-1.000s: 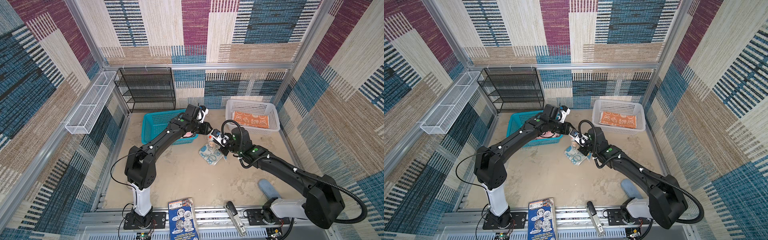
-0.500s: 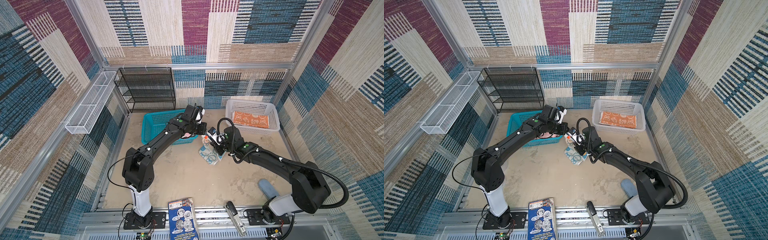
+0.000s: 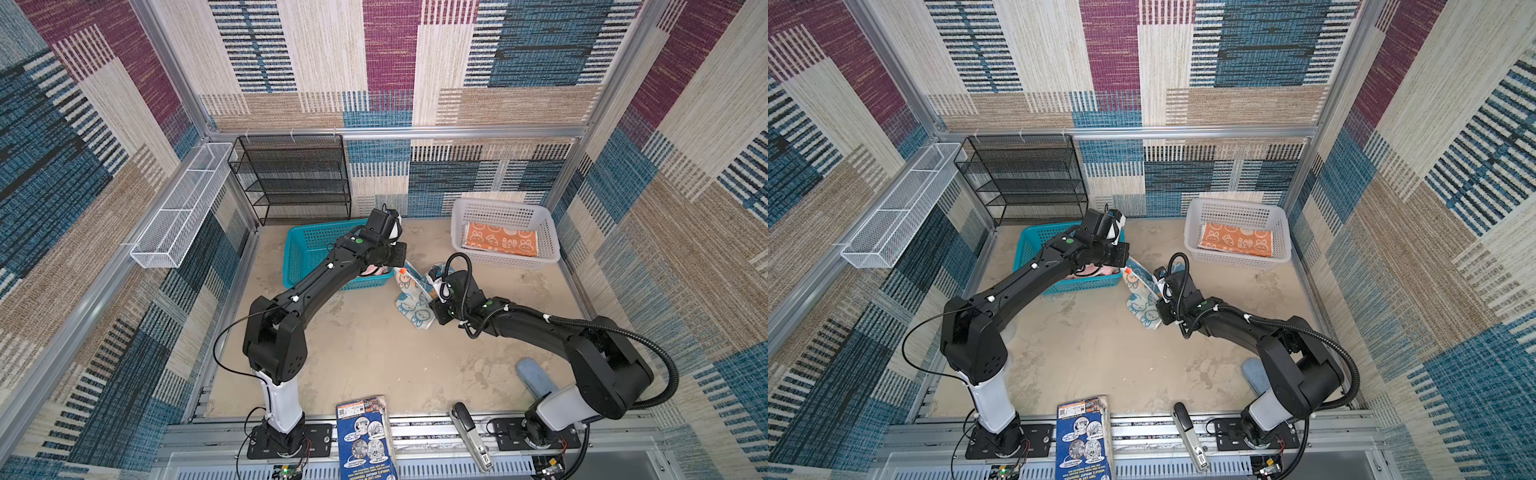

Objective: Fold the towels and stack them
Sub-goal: 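Grasp another towel corner with the left gripper and lift the towel up with both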

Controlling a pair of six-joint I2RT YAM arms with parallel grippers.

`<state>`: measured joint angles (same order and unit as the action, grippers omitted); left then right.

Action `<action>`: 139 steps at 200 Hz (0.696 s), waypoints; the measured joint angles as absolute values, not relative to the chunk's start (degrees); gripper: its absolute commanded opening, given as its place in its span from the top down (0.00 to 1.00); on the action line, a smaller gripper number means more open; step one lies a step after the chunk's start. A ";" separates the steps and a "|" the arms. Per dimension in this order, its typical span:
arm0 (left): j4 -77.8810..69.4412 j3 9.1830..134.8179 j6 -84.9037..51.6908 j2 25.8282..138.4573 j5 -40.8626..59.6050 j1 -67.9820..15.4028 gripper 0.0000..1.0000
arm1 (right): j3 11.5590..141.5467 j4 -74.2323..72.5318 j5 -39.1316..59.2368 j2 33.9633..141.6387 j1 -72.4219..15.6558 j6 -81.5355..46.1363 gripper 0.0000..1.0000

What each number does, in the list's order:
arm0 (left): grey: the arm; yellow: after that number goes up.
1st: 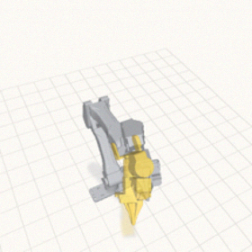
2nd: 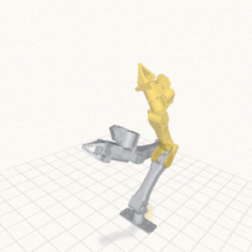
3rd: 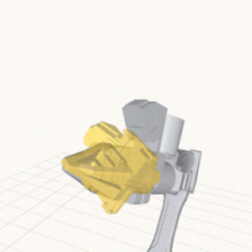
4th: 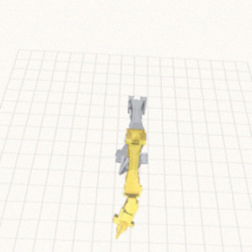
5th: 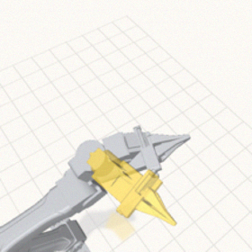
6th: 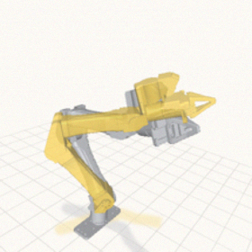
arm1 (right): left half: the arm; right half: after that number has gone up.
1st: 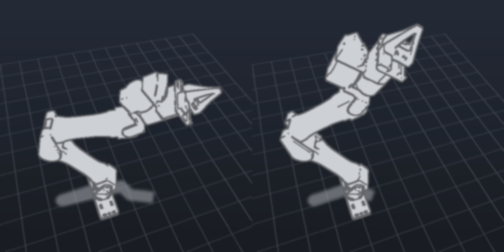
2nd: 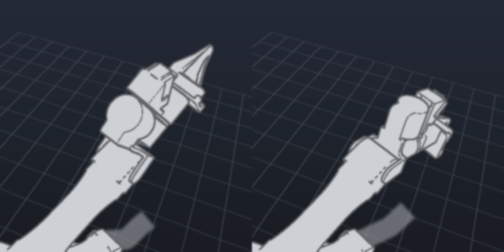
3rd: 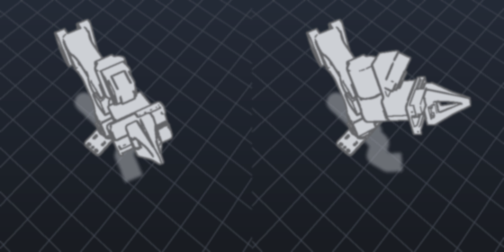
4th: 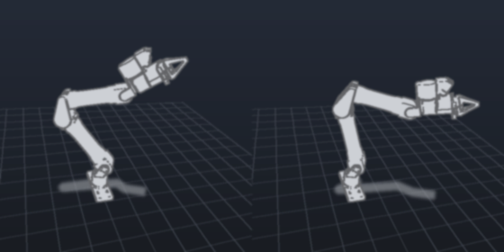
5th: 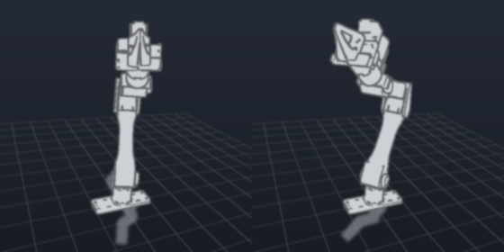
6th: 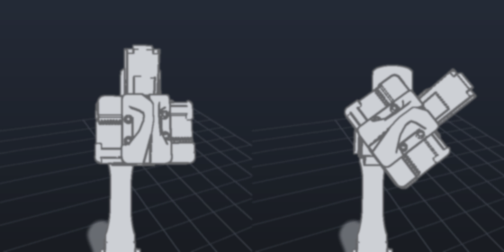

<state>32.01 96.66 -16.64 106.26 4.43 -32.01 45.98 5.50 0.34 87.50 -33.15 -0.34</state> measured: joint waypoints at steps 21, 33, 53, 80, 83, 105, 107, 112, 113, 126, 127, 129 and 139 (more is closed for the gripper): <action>32.01 96.53 -16.49 106.24 4.08 -31.70 1.00 | 45.43 4.82 -0.14 87.53 -33.12 -1.39 0.83; 31.97 96.44 -16.47 106.19 3.51 -31.64 1.00 | 45.36 4.10 -0.14 87.59 -33.15 -1.80 1.00; 31.94 95.88 -16.49 105.86 3.55 -31.62 1.00 | 45.41 3.20 -0.16 87.31 -33.12 -2.44 1.00; 31.92 95.68 -16.51 105.19 5.23 -31.62 1.00 | 47.90 4.23 -2.68 85.36 -32.97 -2.44 1.00; 31.92 95.68 -16.51 105.03 5.43 -31.62 1.00 | 48.36 4.34 -3.20 85.06 -32.95 -2.44 1.00; 32.08 97.12 -16.56 103.96 7.33 -31.62 1.00 | 52.95 5.69 -8.23 82.39 -32.21 -2.26 1.00; 32.12 97.36 -16.56 103.90 7.51 -31.62 1.00 | 53.41 5.98 -8.71 82.13 -32.08 -2.17 1.00; 32.25 98.21 -16.58 103.72 7.90 -31.62 1.00 | 54.41 6.55 -9.91 81.56 -31.77 -1.93 1.00; 32.27 98.32 -16.56 103.68 7.90 -31.62 1.00 | 54.70 6.72 -10.28 81.36 -31.68 -1.87 1.00; 33.06 100.97 -16.71 103.04 8.08 -31.62 1.00 | 57.08 8.38 -13.13 79.79 -30.68 -1.17 1.00; 33.21 101.30 -16.71 102.98 8.10 -31.62 1.00 | 57.32 8.60 -13.39 79.59 -30.55 -1.17 1.00; 33.41 101.78 -16.71 102.87 8.12 -31.62 1.00 | 57.74 8.95 -13.82 79.35 -30.35 -1.08 1.00; 34.46 104.03 -16.75 102.37 8.23 -31.62 1.00 | 59.57 10.46 -15.66 78.11 -29.32 0.03 1.00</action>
